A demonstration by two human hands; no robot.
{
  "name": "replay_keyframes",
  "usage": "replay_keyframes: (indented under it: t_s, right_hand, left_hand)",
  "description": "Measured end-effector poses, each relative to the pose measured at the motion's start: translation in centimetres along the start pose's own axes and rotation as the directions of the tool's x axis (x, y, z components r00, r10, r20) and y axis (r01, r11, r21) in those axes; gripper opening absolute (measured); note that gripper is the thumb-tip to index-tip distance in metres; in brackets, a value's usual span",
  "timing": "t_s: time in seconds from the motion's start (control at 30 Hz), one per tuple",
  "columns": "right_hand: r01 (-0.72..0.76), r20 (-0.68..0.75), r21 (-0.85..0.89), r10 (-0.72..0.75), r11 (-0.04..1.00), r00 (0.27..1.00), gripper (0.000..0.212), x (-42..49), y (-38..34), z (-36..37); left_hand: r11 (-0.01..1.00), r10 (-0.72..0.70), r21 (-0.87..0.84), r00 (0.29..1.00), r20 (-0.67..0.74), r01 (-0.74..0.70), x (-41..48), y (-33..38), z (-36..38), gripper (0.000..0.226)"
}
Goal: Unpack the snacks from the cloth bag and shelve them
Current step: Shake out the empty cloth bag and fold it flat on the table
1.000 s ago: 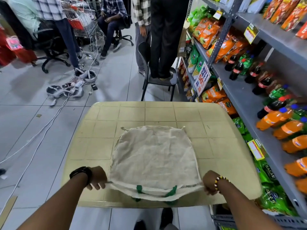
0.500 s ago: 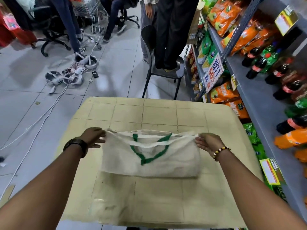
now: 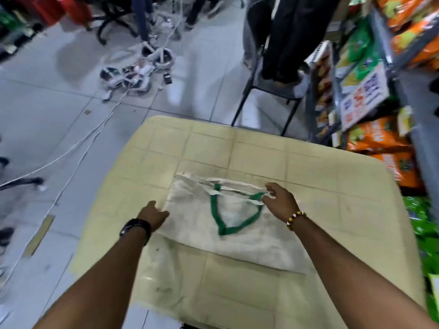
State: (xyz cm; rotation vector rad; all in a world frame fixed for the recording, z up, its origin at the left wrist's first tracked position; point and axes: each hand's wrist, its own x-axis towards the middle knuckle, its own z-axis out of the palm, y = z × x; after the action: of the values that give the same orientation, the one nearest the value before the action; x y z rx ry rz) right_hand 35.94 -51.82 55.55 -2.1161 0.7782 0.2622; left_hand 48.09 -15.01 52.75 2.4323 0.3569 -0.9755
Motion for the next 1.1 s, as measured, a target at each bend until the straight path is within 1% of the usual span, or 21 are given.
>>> replay_keyframes:
  t_s: [0.07, 0.1, 0.2, 0.3, 0.33, 0.4, 0.47, 0.53, 0.57, 0.63, 0.67, 0.73, 0.83, 0.9, 0.97, 1.1]
  right_hand:
    - [0.113, 0.076, -0.059, -0.109, 0.992, 0.991, 0.045, 2.0, -3.4, 2.7]
    - [0.175, 0.119, -0.084, -0.164, 0.981, 0.979, 0.046, 3.1, -5.3, 4.7]
    - [0.299, 0.215, -0.102, -0.272, 0.949, 0.938, 0.046, 5.4, -10.1, 9.0]
    - [0.387, 0.33, -0.16, -0.321, 0.908, 0.888, 0.051, 7.2, -14.4, 13.6]
    - [0.405, 0.368, -0.196, -0.316, 0.893, 0.875, 0.055, 7.7, -15.2, 14.6]
    - [0.427, 0.447, -0.278, -0.278, 0.861, 0.85, 0.067, 8.6, -16.5, 17.1]
    - [0.41, 0.491, -0.329, -0.217, 0.851, 0.844, 0.074, 9.3, -16.7, 18.7]
    - [0.396, 0.498, -0.358, -0.186, 0.846, 0.847, 0.071, 9.6, -16.6, 19.5]
    - [0.412, 0.503, -0.371, -0.193, 0.832, 0.843, 0.062, 9.7, -16.5, 19.5]
    - [0.459, 0.532, -0.384, -0.214, 0.801, 0.819, 0.029, 9.7, -16.4, 18.9]
    - [0.481, 0.55, -0.373, -0.229, 0.793, 0.803, 0.019, 9.6, -16.2, 18.1]
    - [0.507, 0.582, -0.335, -0.25, 0.794, 0.774, 0.029, 9.4, -16.0, 15.9]
    - [0.551, 0.574, -0.277, -0.324, 0.787, 0.752, 0.021, 8.9, -15.1, 10.8]
    - [0.514, 0.552, -0.202, -0.337, 0.833, 0.763, 0.026, 8.3, -13.7, 6.7]
    - [0.447, 0.523, -0.16, -0.309, 0.88, 0.794, 0.029, 7.2, -11.3, 2.1]
    - [0.337, 0.46, -0.226, -0.205, 0.914, 0.864, 0.035, 5.2, -5.9, -5.3]
  left_hand:
    - [0.998, -0.036, 0.043, 0.999, -0.013, 0.036, 0.2, -1.6, 0.7, 0.077]
    - [0.997, -0.045, 0.06, 0.999, -0.019, 0.046, 0.4, -2.6, 0.8, 0.073]
    - [0.985, 0.018, 0.172, 0.999, -0.031, -0.013, 0.7, -3.8, 1.4, 0.056]
    - [0.968, 0.061, 0.248, 0.997, -0.045, -0.048, 1.0, -4.4, 2.1, 0.047]
    - [0.971, 0.07, 0.232, 0.996, -0.057, -0.055, 0.7, -4.3, 2.6, 0.044]
    - [0.994, 0.031, 0.103, 0.997, -0.077, -0.023, 0.6, -4.5, 3.3, 0.038]
    - [1.0, 0.004, -0.013, 0.996, -0.086, -0.005, 0.5, -4.2, 3.7, 0.032]
    - [0.997, 0.0, -0.083, 0.998, -0.066, -0.005, 0.4, -3.9, 3.5, 0.018]
    - [0.993, 0.012, -0.12, 0.999, -0.048, -0.017, 0.3, -3.6, 3.3, 0.018]
    - [0.976, 0.026, -0.217, 0.999, 0.039, -0.016, -0.6, -2.7, 2.9, 0.033]
    - [0.962, 0.037, -0.272, 0.995, 0.093, -0.01, -1.4, -2.1, 2.7, 0.033]
    - [0.939, 0.097, -0.344, 0.977, 0.188, -0.027, -3.1, -0.6, 2.8, 0.028]
    - [0.93, 0.214, -0.353, 0.932, 0.294, -0.103, -5.7, 2.3, 4.4, 0.022]
    - [0.925, 0.277, -0.349, 0.897, 0.344, -0.151, -7.3, 5.0, 6.4, 0.026]
    - [0.929, 0.337, -0.284, 0.859, 0.386, -0.237, -9.1, 8.1, 9.2, 0.029]
    - [0.894, 0.447, -0.19, 0.781, 0.437, -0.406, -12.4, 12.9, 14.6, 0.033]
